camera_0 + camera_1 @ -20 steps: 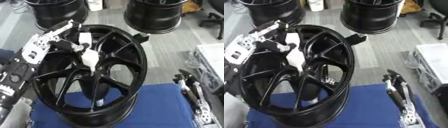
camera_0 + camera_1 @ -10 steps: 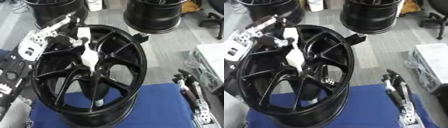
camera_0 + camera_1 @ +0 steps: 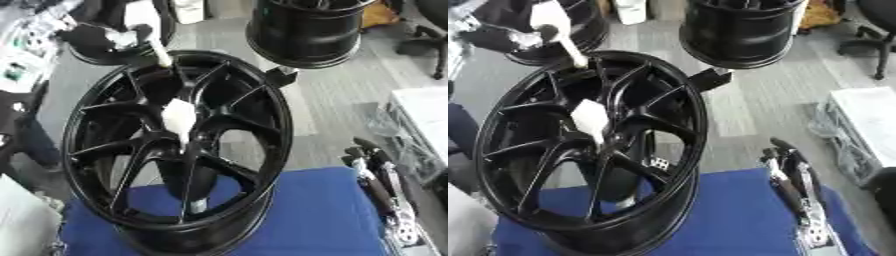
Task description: Pull the pin out of the wheel hub.
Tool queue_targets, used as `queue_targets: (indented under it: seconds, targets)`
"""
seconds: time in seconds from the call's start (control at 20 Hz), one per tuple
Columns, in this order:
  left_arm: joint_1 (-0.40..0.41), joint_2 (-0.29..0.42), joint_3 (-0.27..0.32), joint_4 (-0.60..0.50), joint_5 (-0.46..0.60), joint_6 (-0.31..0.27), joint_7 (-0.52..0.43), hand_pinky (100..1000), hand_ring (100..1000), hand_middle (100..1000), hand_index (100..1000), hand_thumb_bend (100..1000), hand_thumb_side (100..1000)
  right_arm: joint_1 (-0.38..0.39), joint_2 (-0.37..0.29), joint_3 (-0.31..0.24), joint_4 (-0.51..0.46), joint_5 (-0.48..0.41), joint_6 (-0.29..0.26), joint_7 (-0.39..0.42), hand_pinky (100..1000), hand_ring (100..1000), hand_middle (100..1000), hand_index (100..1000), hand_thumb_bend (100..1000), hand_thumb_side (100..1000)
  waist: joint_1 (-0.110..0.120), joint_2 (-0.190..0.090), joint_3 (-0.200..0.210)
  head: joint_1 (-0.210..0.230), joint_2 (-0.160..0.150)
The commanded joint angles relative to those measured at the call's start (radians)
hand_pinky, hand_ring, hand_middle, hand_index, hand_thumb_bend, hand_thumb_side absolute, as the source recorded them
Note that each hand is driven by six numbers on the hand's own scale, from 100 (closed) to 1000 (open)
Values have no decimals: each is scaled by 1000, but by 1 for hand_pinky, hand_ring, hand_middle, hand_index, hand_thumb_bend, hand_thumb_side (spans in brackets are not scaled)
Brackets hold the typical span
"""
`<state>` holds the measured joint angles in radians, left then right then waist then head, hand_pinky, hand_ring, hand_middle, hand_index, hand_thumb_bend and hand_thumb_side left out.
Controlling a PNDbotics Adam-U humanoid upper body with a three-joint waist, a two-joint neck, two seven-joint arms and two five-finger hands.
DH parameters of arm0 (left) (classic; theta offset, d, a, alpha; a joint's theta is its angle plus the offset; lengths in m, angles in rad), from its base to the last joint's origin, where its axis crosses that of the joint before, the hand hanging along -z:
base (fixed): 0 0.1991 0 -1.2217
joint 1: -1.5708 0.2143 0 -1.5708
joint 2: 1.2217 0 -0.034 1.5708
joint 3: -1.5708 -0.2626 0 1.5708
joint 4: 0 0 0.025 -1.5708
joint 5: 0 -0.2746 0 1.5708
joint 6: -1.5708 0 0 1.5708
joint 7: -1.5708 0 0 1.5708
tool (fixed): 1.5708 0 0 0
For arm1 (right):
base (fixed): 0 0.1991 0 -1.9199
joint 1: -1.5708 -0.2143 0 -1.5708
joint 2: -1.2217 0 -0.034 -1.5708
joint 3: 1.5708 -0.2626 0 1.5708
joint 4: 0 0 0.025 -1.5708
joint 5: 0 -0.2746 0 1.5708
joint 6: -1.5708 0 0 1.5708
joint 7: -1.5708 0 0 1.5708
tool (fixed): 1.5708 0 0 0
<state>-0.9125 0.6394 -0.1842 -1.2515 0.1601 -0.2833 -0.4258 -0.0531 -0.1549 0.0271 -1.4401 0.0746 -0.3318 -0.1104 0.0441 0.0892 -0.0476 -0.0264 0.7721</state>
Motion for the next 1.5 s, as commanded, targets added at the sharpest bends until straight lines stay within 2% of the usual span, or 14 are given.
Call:
queue_targets:
  seconds: [0.05,0.2,0.35,0.5,0.65,0.75,0.85,0.9,0.95,1.0,1.1,1.25,1.4,1.5]
  targets:
    - [47,163,50,-103,108,25,45,393,130,192,362,320,236,-2,-18,-13,-9,4,1,-12,708,653,640,830,100,598,2,-18,7,-16,-2]
    - [174,262,87,-150,154,44,83,392,128,193,363,326,246,3,-21,-16,-7,8,2,-17,707,653,640,830,100,600,5,-21,11,-25,-2]
    - [299,307,114,-140,135,63,99,392,125,194,363,334,260,7,-22,-19,-8,12,3,-21,707,653,640,830,100,599,4,-22,16,-29,-2]
    - [401,287,126,-62,41,75,106,399,135,206,374,346,264,10,-21,-19,-8,15,3,-22,707,653,641,830,100,598,2,-22,17,-29,-2]
    - [462,226,132,50,-97,62,123,401,144,220,386,350,254,9,-17,-17,-10,15,3,-20,707,653,641,830,100,598,-3,-20,15,-26,-2]
    - [493,180,143,135,-177,54,147,414,168,270,426,374,264,8,-16,-19,-10,13,3,-21,707,653,641,830,100,599,-5,-18,14,-27,-2]
    - [514,140,154,217,-247,39,170,459,256,406,531,461,309,8,-15,-22,-11,13,4,-24,708,653,641,830,100,604,-6,-15,14,-28,-2]
    - [522,117,159,257,-274,26,176,498,320,483,601,541,383,7,-15,-22,-11,13,4,-25,708,653,641,830,100,604,-7,-13,14,-29,-2]
    - [528,95,161,296,-295,5,167,555,435,595,699,669,521,7,-14,-22,-11,13,4,-25,708,654,641,831,100,604,-7,-11,14,-30,-2]
    - [531,75,163,332,-311,-27,144,629,567,710,785,768,598,6,-13,-21,-11,14,4,-24,708,654,641,830,100,603,-8,-10,14,-32,-2]
    - [536,45,171,390,-341,-108,93,708,724,834,884,847,677,5,-12,-19,-11,14,4,-22,708,654,641,830,100,601,-11,-9,14,-34,-2]
    - [553,11,196,426,-364,-186,60,724,760,873,912,878,732,5,-10,-20,-12,12,5,-21,708,653,641,830,100,603,-14,-8,17,-35,-2]
    - [588,-10,222,390,-329,-199,93,718,754,860,898,836,727,4,-9,-21,-12,12,5,-22,708,653,641,830,100,603,-15,-8,20,-37,-2]
    - [625,-22,244,314,-267,-188,104,710,744,848,882,799,717,4,-9,-23,-12,11,4,-23,708,653,641,830,100,602,-15,-8,23,-41,-2]
